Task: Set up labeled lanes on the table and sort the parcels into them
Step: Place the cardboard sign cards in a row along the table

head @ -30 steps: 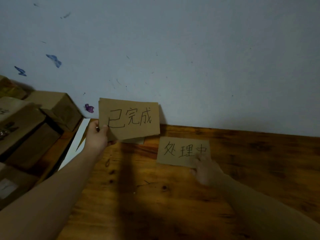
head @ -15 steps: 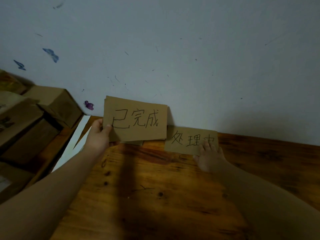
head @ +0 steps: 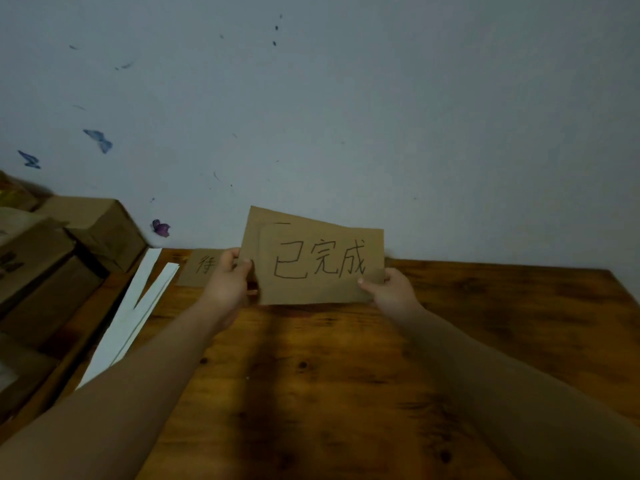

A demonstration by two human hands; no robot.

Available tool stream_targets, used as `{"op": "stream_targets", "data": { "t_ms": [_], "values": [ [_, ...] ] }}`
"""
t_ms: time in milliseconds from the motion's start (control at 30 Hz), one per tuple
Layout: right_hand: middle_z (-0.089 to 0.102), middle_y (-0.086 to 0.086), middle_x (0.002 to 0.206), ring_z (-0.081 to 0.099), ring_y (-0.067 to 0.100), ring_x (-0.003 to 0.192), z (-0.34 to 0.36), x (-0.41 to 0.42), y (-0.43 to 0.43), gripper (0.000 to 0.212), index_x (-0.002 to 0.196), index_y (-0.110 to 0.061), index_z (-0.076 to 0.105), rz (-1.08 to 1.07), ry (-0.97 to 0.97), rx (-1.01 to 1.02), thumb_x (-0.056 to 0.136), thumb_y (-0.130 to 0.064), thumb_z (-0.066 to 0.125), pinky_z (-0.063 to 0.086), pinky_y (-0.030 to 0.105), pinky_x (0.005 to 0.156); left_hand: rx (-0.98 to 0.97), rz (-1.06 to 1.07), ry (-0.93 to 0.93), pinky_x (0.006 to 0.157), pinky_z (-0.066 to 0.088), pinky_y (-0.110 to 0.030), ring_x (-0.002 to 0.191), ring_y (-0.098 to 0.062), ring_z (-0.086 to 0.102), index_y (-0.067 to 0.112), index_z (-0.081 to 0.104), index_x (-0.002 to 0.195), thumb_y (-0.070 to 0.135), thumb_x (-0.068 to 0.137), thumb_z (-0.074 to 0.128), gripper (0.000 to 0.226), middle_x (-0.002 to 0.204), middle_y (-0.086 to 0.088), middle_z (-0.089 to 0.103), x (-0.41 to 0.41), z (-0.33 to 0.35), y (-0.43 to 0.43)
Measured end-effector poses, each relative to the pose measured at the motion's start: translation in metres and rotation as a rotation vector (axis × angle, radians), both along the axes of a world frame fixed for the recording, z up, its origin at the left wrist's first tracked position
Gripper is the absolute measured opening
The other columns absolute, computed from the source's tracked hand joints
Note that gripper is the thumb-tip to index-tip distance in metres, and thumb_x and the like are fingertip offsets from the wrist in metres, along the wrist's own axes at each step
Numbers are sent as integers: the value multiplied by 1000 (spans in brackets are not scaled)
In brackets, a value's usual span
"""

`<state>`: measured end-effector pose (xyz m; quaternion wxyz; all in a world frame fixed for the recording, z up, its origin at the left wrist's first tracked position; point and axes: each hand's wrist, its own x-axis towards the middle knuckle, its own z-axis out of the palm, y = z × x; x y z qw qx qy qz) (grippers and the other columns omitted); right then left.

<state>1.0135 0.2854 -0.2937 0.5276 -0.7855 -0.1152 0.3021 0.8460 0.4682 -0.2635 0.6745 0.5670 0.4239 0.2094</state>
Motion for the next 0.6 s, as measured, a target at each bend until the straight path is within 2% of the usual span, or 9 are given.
{"op": "stream_targets", "data": {
  "t_ms": [100,200,333,433,600],
  "values": [
    [54,8,127,53,28,117,5,8,-35,44,133,-9,44,-136,-1,-34,92,-15,59,50,39,91,11,20,-35,70,55,-48,86,-35,62,19,43,117,18,103,32,18,107,-15,59,2,5,-16],
    [50,12,134,51,31,121,7,29,-76,49,138,-7,39,-275,-15,-103,93,-12,57,48,37,86,91,83,-2,77,55,-50,91,-35,62,20,42,115,17,103,31,16,112,-14,57,11,8,-27],
    [50,18,134,51,35,120,-6,66,-138,51,138,-4,39,-398,-36,-225,92,-12,60,48,43,92,142,135,3,67,55,-42,86,-31,60,22,39,117,18,104,30,17,115,-16,54,34,9,-45],
    [52,18,133,51,37,120,-23,97,-177,53,137,-5,40,-408,-46,-310,90,-13,62,48,45,94,154,155,-2,61,52,-35,87,-29,59,20,39,122,17,104,29,21,115,-14,53,61,5,-66],
    [49,20,132,51,38,119,-53,169,-227,51,137,-4,34,-333,-24,-461,91,-9,57,49,48,96,131,201,-3,68,53,-39,86,-29,59,20,39,115,17,104,29,15,117,-16,53,117,-14,-124]
  ]
}}
